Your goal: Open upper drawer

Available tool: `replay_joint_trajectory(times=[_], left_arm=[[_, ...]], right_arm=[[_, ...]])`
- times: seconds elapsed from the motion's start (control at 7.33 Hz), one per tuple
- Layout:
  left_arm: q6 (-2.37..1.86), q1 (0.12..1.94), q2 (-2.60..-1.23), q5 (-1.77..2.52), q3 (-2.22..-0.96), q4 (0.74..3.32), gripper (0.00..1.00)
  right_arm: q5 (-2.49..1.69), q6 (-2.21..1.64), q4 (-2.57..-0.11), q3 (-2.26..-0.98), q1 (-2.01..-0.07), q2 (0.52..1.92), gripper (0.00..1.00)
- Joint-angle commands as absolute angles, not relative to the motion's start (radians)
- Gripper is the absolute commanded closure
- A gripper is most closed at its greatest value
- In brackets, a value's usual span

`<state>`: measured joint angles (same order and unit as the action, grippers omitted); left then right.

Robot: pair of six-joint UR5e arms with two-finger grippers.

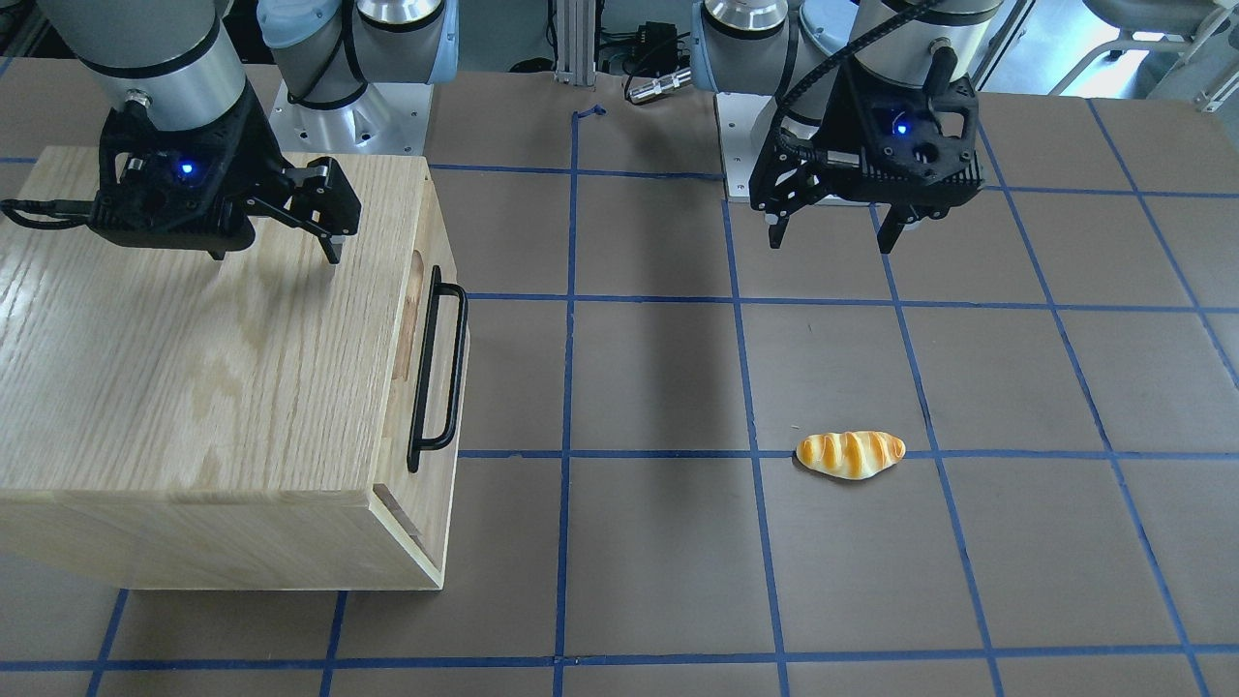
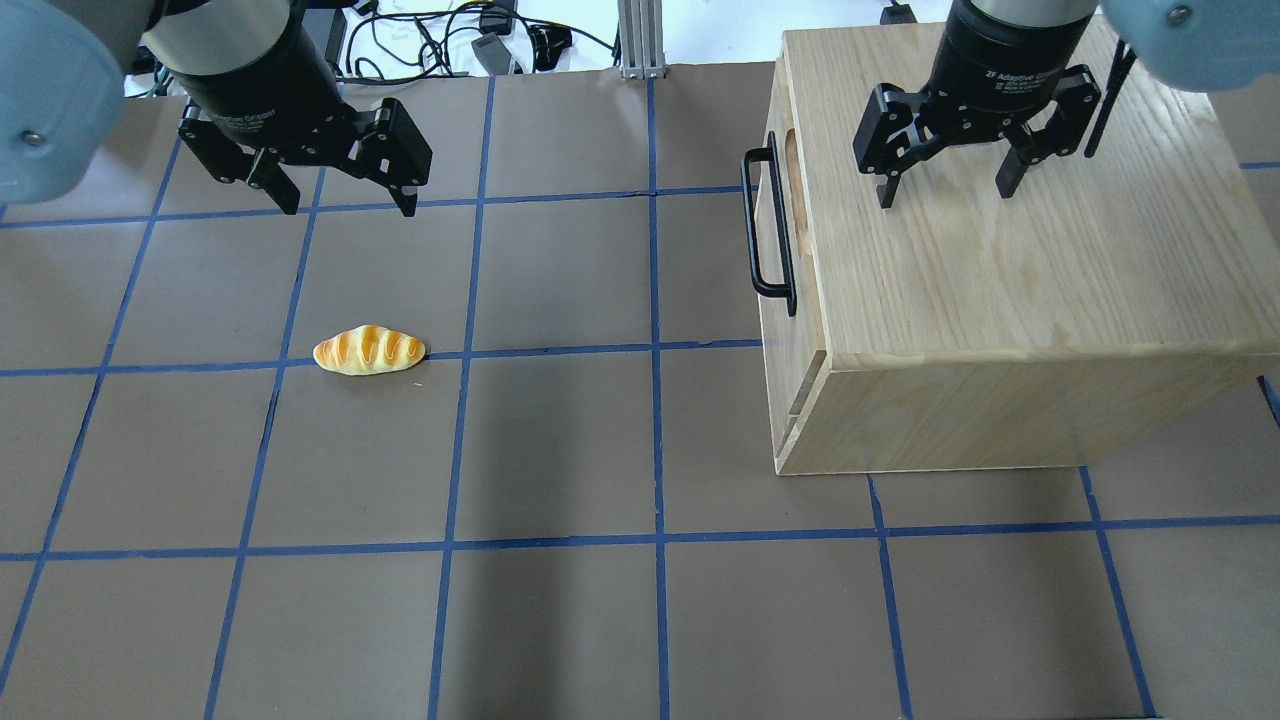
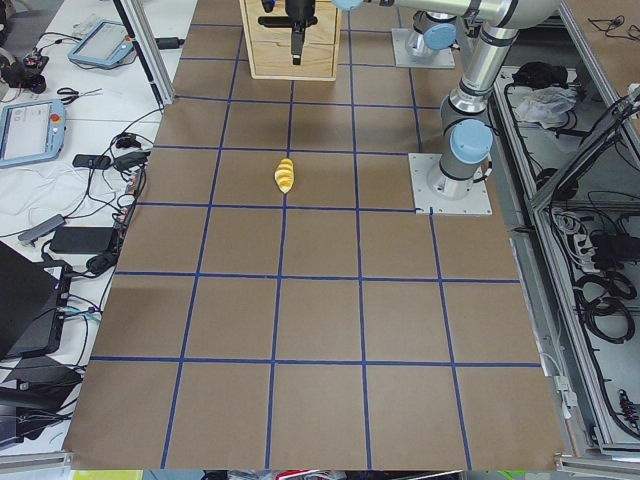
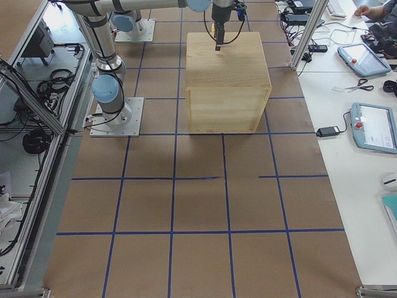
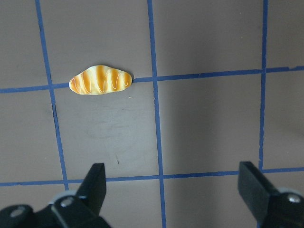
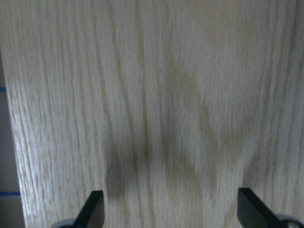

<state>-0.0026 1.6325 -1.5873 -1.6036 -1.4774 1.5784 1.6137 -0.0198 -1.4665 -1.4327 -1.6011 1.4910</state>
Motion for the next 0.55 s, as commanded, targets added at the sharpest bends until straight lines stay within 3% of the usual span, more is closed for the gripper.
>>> replay_joint_trajectory(times=[0.0,0.41], left_arm=[[-0.003,1.632,-1.592,-1.603,-1.482,1.559,0.00],[-0.003,1.634,-1.592,-1.603,-1.486,1.559,0.00]], right_arm=[[1.614,-0.020,-1.466,-1.433,-1.601,1.491,0.00],[1.614,-0.020,-1.466,-1.434,-1.600,1.491,0.00]])
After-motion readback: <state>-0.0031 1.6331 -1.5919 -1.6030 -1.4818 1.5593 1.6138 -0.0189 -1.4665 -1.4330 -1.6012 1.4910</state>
